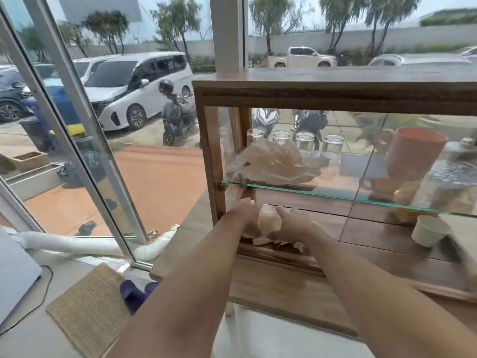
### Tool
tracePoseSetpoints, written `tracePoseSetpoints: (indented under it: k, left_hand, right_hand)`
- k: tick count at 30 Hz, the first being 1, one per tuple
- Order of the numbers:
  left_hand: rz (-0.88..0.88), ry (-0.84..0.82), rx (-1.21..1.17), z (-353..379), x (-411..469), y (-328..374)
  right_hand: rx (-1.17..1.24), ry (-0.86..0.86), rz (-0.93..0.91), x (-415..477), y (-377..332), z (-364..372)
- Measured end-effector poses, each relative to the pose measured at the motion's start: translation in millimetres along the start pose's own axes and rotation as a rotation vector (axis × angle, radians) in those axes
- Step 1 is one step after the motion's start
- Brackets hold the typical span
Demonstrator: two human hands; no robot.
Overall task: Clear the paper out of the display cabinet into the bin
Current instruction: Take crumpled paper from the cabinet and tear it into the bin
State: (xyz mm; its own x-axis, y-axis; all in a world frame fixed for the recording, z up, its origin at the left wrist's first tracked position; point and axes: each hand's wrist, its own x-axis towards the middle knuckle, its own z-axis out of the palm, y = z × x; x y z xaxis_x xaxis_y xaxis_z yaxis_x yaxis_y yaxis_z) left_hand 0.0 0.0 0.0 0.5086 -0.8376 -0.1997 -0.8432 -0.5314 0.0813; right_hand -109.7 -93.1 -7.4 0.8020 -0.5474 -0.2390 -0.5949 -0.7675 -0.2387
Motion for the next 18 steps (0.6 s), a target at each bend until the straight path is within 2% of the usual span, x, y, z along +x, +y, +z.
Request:
tracePoseSetpoints:
  k: [4,10,14,18]
  left_hand:
    - [-0.045,-0.043,-0.075,8,13,-7]
    - [0.021,0.078,-0.109,-1,14,-17]
    - [0.020,0.158,-0.229,1,-2,-16]
    - [-0.007,0.206,-0.273,5,-25,-14]
  right_hand:
    - [-0.108,0.070,-0.068,15,4,3]
    - [0.192,0.122,-0.071,29,7,5]
    - [0.269,0.179,-0.161,28,5,5]
    - [0.310,0.131,-0.274,20,5,3]
